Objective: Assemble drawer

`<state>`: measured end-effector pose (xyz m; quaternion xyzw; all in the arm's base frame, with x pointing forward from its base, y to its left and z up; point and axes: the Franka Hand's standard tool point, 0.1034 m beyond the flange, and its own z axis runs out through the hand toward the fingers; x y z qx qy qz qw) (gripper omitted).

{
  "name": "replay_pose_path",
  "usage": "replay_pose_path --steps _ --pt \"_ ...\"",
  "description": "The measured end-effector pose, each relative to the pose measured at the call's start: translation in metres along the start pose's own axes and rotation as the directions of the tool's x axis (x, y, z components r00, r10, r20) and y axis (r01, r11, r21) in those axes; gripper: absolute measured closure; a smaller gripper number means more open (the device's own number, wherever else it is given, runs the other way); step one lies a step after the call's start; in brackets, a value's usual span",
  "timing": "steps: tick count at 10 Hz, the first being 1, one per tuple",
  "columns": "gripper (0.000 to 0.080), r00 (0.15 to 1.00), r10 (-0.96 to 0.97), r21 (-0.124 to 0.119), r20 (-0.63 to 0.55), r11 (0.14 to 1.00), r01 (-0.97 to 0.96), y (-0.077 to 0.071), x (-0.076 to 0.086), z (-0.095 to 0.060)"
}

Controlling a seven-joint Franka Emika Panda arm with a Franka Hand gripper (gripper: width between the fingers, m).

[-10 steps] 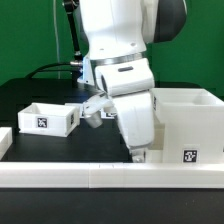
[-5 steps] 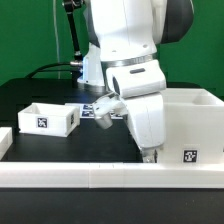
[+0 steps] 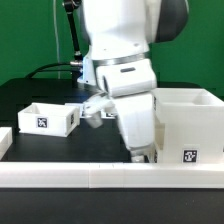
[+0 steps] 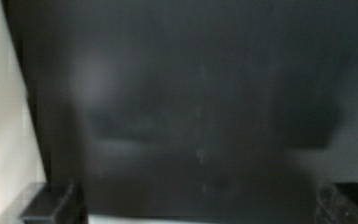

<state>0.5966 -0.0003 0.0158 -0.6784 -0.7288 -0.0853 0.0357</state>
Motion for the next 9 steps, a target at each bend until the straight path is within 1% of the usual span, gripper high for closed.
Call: replay_pose_path --steps 2,3,4,5,6,7,8,9 --pt "0.0150 1.000 0.008 -0.024 0.014 1.000 -0.008 -0.003 -0.029 -0.018" --pt "0.0150 0.999 0.022 -0.034 0.024 0.999 -0.021 -0.009 -0.038 -0.027" --pt "0.0150 0.999 0.035 -0.032 0.033 0.999 -0.034 -0.019 -0.047 -0.035" --pt "0.0150 0.998 0.047 -0.036 0.042 0.998 -0.046 -0.029 -0.053 -0.042" --pt "0.0150 0.996 0.070 -0.058 0.054 0.996 -0.066 -0.043 -0.060 -0.049" --pt "0.0150 0.989 0.137 -0.085 0.063 0.988 -0.131 -0.062 -0.062 -0.055" --pt "0.0150 0.986 0.153 -0.092 0.069 0.985 -0.147 -0.079 -0.062 -0.055" --pt "0.0150 0.986 0.156 -0.084 0.067 0.985 -0.150 -0.083 -0.063 -0.052"
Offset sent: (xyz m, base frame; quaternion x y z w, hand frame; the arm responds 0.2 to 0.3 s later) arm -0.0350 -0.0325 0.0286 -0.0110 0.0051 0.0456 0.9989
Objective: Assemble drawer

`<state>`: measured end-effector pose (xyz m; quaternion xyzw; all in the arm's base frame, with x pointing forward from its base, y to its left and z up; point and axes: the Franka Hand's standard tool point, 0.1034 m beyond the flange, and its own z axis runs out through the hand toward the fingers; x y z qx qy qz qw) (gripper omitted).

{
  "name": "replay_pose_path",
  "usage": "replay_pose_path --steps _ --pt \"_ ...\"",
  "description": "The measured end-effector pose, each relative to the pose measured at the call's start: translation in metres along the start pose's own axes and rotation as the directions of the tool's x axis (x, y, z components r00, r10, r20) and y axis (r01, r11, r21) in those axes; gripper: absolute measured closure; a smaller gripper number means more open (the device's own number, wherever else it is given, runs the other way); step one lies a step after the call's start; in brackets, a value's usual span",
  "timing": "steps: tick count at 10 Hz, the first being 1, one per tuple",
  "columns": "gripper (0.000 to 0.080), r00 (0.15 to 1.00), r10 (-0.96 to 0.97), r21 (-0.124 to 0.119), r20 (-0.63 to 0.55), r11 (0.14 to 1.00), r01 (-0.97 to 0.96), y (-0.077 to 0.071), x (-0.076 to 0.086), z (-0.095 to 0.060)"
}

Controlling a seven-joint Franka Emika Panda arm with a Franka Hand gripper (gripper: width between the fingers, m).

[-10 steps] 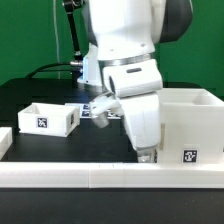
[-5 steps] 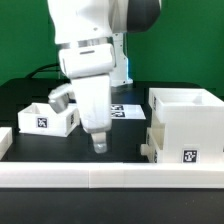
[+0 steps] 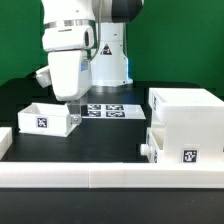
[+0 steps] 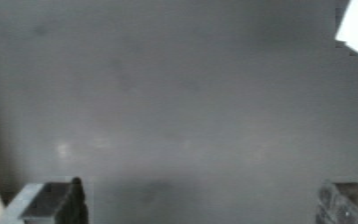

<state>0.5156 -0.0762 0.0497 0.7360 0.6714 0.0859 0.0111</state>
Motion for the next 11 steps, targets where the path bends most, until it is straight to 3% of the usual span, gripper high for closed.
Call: replay_pose_path --steps 4,6,7,8,9,11 --pt "0.0150 0.998 0.066 0.004 -0.002 0.998 -0.066 -0.001 0.000 0.001" --pt "0.0150 0.970 0.244 0.015 -0.003 0.970 -0.243 -0.001 -0.001 0.010" --pt "0.0150 0.946 0.324 0.008 -0.002 0.946 -0.323 -0.005 -0.011 0.012" --pt "0.0150 0.895 0.445 -0.023 -0.008 0.895 -0.445 -0.014 -0.020 0.008" --pt "0.0150 0.839 0.545 -0.034 -0.010 0.838 -0.545 -0.025 -0.020 0.005" --pt "0.0150 0.742 0.670 -0.027 -0.006 0.742 -0.670 -0.031 -0.028 0.000"
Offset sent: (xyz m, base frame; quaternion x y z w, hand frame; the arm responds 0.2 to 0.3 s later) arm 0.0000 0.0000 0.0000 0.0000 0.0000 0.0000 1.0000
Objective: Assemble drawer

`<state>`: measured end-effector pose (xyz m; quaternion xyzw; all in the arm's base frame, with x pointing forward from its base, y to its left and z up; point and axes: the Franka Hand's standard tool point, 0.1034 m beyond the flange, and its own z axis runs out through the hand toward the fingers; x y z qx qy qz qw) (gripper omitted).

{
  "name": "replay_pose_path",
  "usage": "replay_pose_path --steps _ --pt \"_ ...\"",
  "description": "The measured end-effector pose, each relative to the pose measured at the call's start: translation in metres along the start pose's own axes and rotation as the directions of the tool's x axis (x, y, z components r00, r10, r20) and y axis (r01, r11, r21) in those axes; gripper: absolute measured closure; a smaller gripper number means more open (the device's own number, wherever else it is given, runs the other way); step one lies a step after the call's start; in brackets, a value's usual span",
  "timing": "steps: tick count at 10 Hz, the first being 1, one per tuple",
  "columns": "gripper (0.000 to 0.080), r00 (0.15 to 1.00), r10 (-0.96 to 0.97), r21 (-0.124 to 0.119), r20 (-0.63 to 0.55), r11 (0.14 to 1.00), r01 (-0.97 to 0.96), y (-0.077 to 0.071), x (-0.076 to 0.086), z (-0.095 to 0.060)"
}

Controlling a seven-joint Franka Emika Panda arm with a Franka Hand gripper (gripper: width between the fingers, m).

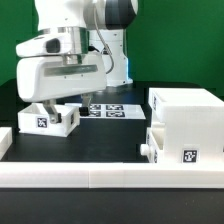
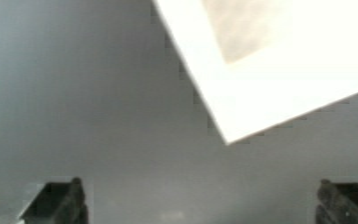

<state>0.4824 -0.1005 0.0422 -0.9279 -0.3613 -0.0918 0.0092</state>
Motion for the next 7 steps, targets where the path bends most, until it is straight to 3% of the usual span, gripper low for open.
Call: replay_pose_path --steps 4,6,7 --pt "0.0150 0.973 0.231 0.002 -0.004 0.973 -0.231 0.000 0.003 0.000" --pt "0.0150 0.948 0.318 -0.030 -0.023 0.947 -0.319 0.013 0.005 -0.015" --pt "0.0150 0.902 0.430 -0.033 -0.030 0.902 -0.431 0.016 0.000 -0.022"
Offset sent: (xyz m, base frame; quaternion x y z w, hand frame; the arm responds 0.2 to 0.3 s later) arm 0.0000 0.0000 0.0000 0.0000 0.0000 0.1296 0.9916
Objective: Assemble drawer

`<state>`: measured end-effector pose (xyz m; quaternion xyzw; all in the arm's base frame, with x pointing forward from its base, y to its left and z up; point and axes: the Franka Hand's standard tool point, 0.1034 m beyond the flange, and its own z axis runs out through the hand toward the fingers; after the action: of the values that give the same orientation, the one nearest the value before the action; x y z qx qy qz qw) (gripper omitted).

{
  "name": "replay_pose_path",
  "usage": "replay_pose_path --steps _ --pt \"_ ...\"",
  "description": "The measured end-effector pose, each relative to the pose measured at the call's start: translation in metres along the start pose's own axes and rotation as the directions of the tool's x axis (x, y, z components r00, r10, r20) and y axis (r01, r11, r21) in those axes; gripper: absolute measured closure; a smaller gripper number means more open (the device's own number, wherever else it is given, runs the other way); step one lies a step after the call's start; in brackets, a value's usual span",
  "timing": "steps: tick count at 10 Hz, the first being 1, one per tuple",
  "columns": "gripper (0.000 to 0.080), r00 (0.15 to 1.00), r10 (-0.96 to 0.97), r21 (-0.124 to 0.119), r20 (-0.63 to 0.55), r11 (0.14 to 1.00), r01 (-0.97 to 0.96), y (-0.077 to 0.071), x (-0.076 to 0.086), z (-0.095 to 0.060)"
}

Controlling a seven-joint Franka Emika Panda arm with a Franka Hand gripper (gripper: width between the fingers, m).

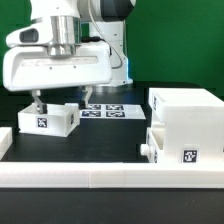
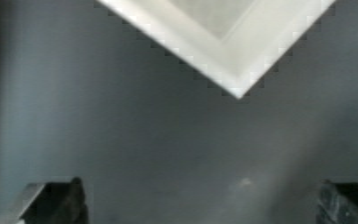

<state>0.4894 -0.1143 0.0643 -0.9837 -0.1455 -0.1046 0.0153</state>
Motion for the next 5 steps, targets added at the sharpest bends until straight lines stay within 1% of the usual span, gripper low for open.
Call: replay_pose_path --steps 1,2,3,5 --pt "0.0150 0.996 0.093 -0.002 0.000 0.996 -0.093 0.0020 -0.0077 -0.0035" --pt "0.0150 0.992 0.128 -0.009 -0.004 0.992 -0.128 0.0008 -0.0170 -0.0036" --pt "0.0150 0.984 0.181 -0.004 -0.001 0.984 -0.181 -0.0013 -0.0173 -0.0028" --pt "0.0150 0.986 0.167 -0.003 0.000 0.986 -0.167 -0.0014 -0.0174 -0.0020"
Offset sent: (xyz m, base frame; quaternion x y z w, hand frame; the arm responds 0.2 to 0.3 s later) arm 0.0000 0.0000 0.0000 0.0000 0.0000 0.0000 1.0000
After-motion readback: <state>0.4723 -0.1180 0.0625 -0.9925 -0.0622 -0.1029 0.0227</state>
